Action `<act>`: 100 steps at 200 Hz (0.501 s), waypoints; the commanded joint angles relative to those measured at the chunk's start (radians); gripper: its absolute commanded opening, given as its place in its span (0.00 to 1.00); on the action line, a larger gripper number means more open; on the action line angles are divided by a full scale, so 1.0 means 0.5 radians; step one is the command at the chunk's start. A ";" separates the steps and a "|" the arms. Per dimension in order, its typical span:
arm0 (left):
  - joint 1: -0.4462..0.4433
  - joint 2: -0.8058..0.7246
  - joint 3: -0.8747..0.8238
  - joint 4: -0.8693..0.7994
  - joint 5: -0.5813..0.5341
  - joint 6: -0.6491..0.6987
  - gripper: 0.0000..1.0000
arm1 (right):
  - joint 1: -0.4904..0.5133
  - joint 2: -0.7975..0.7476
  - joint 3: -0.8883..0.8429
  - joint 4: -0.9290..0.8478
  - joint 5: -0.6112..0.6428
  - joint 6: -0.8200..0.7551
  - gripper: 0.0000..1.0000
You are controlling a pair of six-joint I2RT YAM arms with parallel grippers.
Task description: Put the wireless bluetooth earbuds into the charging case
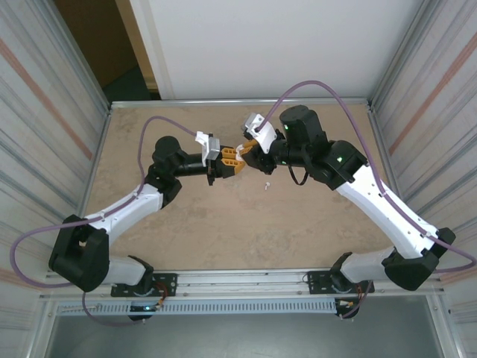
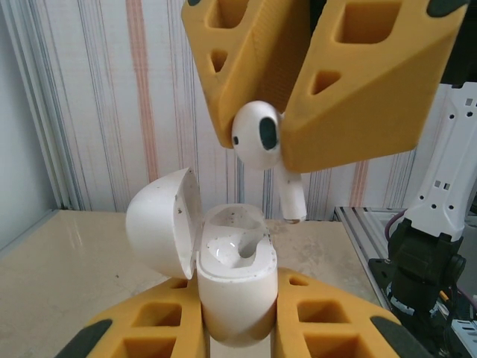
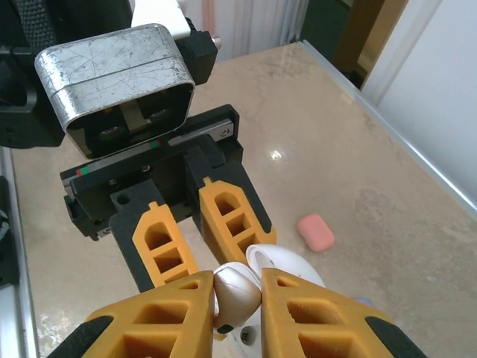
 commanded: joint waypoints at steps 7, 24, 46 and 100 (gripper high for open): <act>-0.003 0.003 0.064 0.039 0.051 -0.020 0.00 | 0.016 0.004 0.001 0.070 0.057 -0.067 0.20; -0.003 0.004 0.063 0.039 0.050 -0.021 0.00 | 0.018 0.004 -0.016 0.073 0.054 -0.094 0.20; -0.003 0.003 0.066 0.036 0.054 -0.021 0.00 | 0.020 0.009 -0.029 0.074 0.063 -0.104 0.20; -0.003 0.002 0.068 0.039 0.058 -0.024 0.00 | 0.022 0.017 -0.057 0.098 0.112 -0.122 0.20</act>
